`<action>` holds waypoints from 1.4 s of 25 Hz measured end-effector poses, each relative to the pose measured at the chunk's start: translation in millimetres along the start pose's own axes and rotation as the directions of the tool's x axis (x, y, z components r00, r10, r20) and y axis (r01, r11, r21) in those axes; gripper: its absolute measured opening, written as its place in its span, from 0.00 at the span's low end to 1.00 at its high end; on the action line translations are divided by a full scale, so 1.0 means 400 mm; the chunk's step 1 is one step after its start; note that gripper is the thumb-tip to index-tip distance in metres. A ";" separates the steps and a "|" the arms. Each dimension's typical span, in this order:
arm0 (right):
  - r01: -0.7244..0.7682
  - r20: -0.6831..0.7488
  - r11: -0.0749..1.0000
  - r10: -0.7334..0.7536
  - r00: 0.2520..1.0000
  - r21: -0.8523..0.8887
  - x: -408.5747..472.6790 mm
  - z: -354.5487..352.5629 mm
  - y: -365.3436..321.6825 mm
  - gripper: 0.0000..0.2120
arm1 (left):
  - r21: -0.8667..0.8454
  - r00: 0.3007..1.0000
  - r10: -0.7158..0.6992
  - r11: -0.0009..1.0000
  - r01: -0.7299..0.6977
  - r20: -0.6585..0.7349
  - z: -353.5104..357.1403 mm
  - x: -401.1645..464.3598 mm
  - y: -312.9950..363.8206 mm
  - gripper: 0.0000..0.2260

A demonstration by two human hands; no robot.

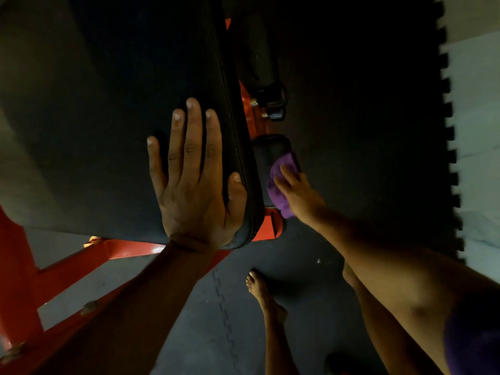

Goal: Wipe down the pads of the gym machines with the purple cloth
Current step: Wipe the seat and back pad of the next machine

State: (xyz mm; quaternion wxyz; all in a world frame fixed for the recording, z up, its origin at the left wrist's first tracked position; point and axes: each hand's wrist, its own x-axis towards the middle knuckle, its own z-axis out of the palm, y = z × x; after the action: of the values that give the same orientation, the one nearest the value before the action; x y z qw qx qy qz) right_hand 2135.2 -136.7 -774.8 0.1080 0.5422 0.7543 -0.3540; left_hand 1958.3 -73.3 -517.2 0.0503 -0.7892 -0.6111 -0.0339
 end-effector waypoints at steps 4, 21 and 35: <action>0.142 0.161 0.987 -0.128 0.979 -0.078 -0.087 -0.025 -0.003 0.46 | 0.012 1.000 -0.005 1.000 0.005 0.004 0.000 -0.002 0.000 0.33; 0.063 0.304 0.983 -0.008 0.953 -0.174 -0.016 -0.151 0.117 0.52 | 0.004 1.000 0.008 1.000 -0.008 -0.007 0.003 -0.001 -0.004 0.33; -0.139 0.024 0.981 0.138 0.990 0.132 0.088 -0.048 -0.076 0.43 | -0.017 1.000 0.015 1.000 -0.015 -0.006 0.006 -0.002 -0.007 0.33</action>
State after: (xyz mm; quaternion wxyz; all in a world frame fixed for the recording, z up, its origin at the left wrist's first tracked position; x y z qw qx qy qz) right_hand 2098.4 -102.7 -767.3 0.1013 0.5968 0.6885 -0.3993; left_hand 1955.2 -72.9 -519.5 0.0456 -0.7940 -0.6048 -0.0408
